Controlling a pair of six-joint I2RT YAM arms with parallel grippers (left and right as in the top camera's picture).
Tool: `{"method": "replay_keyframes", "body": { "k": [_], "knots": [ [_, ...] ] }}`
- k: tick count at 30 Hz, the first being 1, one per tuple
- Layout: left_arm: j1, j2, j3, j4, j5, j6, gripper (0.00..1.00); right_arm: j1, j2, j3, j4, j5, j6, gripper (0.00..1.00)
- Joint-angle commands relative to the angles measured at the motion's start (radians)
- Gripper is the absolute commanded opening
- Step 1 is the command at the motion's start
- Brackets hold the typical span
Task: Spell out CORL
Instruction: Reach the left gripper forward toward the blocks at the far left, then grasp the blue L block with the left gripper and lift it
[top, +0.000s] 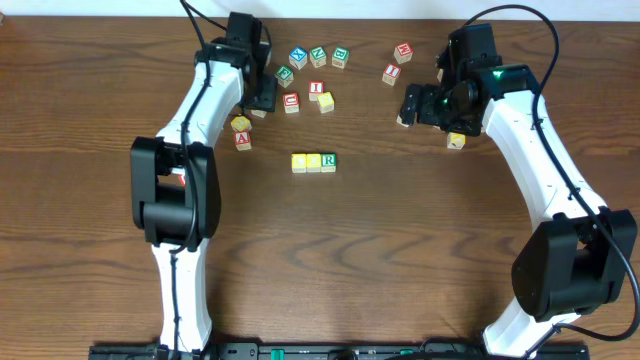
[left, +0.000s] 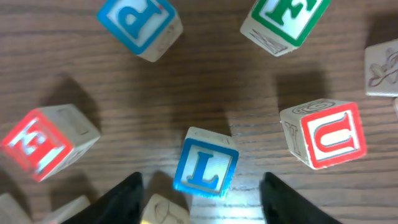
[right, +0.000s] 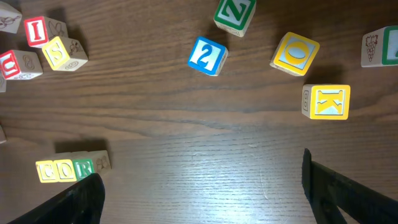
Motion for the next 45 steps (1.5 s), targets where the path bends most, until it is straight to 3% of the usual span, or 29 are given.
{"method": "replay_keyframes", "body": {
  "k": [1,20,34,45],
  "knots": [
    [-0.011,0.037,0.018,0.004,-0.003,0.013,0.56,0.003,-0.018,-0.002,-0.002,0.004,-0.011,0.96],
    [-0.011,0.045,-0.041,0.082,-0.007,0.013,0.50,0.010,-0.018,-0.002,-0.002,0.005,-0.011,0.96],
    [-0.011,0.045,-0.051,0.079,-0.006,-0.014,0.36,0.010,-0.018,-0.003,-0.018,0.005,-0.011,0.98],
    [-0.011,0.045,-0.104,0.111,-0.007,-0.025,0.36,0.010,-0.018,-0.004,-0.027,0.004,-0.011,0.98]
  ]
}}
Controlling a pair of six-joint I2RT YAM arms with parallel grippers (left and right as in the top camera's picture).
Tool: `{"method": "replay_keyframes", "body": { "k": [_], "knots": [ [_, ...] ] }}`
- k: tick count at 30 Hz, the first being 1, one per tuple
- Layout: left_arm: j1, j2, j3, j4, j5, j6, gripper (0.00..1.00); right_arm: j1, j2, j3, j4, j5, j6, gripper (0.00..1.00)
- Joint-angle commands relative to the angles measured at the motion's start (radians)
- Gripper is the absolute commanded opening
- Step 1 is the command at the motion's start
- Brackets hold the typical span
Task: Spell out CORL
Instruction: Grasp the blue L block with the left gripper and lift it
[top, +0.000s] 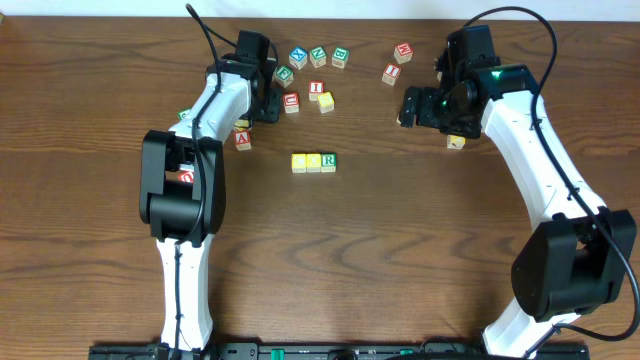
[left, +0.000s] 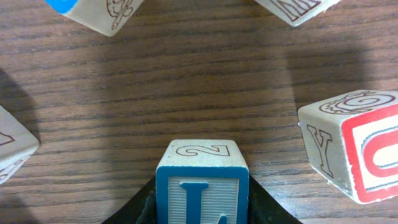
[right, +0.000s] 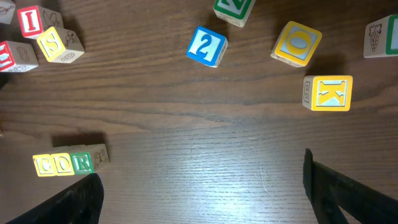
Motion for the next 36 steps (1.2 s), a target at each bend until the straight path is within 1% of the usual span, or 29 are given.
{"method": "replay_keyframes", "body": {
  "k": [1,15,20,26,36],
  "knots": [
    [-0.001,0.010,-0.017,0.012,-0.008,-0.012,0.36,0.004,-0.018,-0.004,-0.004,0.004,-0.011,0.98],
    [-0.001,0.010,-0.017,0.050,-0.007,-0.053,0.36,0.004,-0.018,-0.004,-0.005,0.005,-0.011,0.99],
    [-0.001,0.009,-0.017,0.050,-0.007,-0.053,0.30,0.004,-0.018,-0.005,-0.005,0.005,-0.011,0.99],
    [-0.001,0.002,-0.014,0.049,-0.007,-0.053,0.30,0.004,-0.018,-0.005,-0.009,0.005,-0.011,0.99],
    [-0.002,-0.114,-0.014,0.021,-0.006,-0.057,0.29,0.003,-0.018,-0.005,-0.006,0.005,-0.011,0.99]
  ]
}}
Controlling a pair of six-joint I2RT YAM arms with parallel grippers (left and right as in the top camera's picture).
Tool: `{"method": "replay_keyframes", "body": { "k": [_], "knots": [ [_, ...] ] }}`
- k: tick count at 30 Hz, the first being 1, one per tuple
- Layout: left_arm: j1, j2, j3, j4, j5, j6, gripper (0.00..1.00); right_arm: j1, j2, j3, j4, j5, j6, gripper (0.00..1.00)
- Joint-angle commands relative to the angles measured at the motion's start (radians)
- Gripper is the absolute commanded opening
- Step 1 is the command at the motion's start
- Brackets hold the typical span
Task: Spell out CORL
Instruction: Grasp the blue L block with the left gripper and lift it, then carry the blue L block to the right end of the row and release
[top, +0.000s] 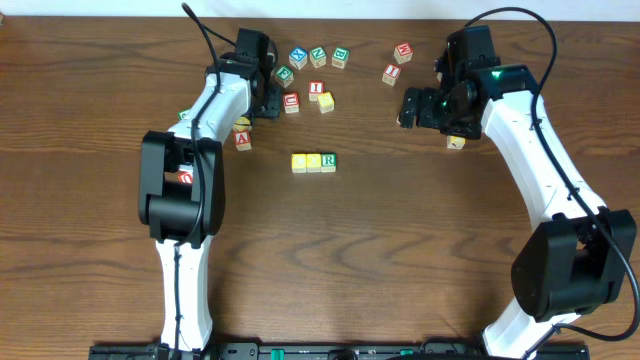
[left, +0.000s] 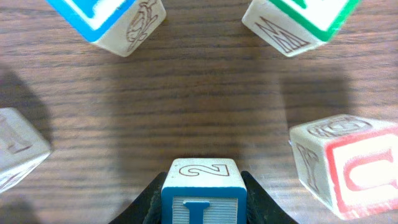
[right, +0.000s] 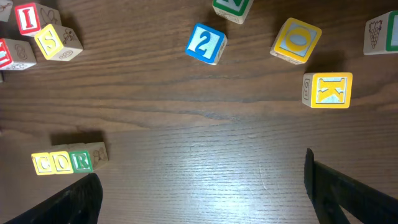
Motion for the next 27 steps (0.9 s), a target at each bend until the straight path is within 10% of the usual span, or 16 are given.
{"method": "replay_keyframes", "body": {
  "k": [1,27],
  "knots": [
    [-0.003,-0.113,-0.010,-0.023,-0.006,-0.010,0.28,0.003,-0.018,-0.005,0.002,0.005,-0.011,0.99],
    [-0.391,-0.208,-0.017,-0.262,-0.021,-0.421,0.28,-0.136,-0.018,-0.005,-0.031,0.031,-0.031,0.99]
  ]
}}
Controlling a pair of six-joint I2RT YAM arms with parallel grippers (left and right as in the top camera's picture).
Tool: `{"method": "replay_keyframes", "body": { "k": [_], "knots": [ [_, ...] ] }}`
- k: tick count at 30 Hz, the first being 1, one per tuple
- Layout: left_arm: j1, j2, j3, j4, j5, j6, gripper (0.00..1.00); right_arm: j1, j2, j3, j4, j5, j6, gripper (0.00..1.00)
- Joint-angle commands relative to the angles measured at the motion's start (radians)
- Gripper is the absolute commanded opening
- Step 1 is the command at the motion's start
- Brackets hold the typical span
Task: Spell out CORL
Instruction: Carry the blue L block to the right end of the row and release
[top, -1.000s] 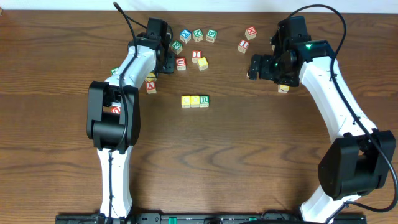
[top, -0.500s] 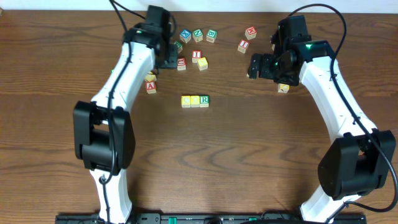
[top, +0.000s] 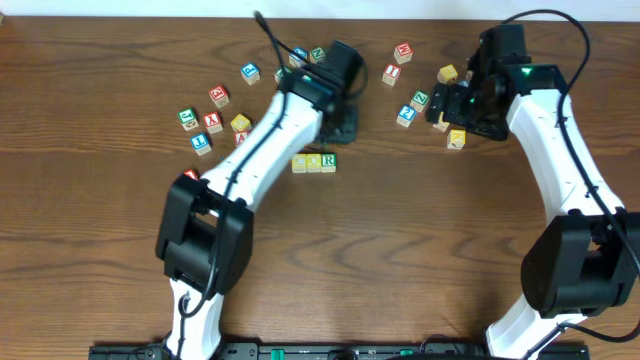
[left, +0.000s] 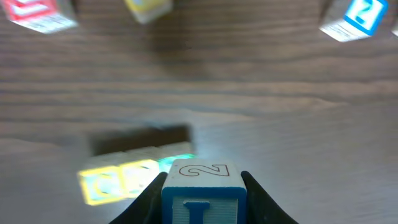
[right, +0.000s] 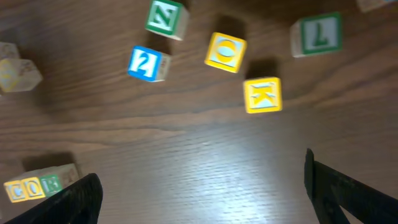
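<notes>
A blue L block (left: 203, 202), with a 2 on its top face, sits between the jaws of my left gripper (left: 204, 194), which is shut on it. The gripper (top: 345, 126) hangs just behind the right end of the C-O-R row (top: 314, 162). In the left wrist view that row (left: 134, 177) shows blurred, below and left of the held block. My right gripper (right: 200, 196) is open and holds nothing, above bare wood at the right side (top: 455, 108).
Loose blocks lie left of the row (top: 212, 122) and along the back (top: 318, 53). Under the right arm are a blue 2 block (right: 148, 64), a green Z (right: 165, 18), a yellow O (right: 226, 51) and a yellow K (right: 262, 95).
My left gripper, still shut on the L block, has gone from the back-left cluster to a spot just behind the right end of the C-O-R row. The right arm has shifted slightly right.
My left gripper stood open over the L block in the back cluster. Then it was shut on the block at the table, then held it slightly raised. Now the block hangs near the C-O-R row. The right gripper stayed open throughout.
</notes>
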Motion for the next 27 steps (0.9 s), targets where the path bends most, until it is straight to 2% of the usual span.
{"method": "replay_keyframes", "body": {
  "k": [1,12,27],
  "knots": [
    [-0.034,0.021,-0.010,-0.002,-0.063,-0.086,0.28,-0.022,-0.018,-0.005,-0.013,0.010,-0.027,0.99],
    [-0.087,0.056,-0.089,0.081,-0.071,-0.140,0.27,-0.029,-0.018,-0.005,-0.035,0.010,-0.057,0.99],
    [-0.097,0.141,-0.092,0.105,-0.067,-0.188,0.27,-0.029,-0.018,-0.004,-0.045,0.010,-0.057,0.99]
  ]
}}
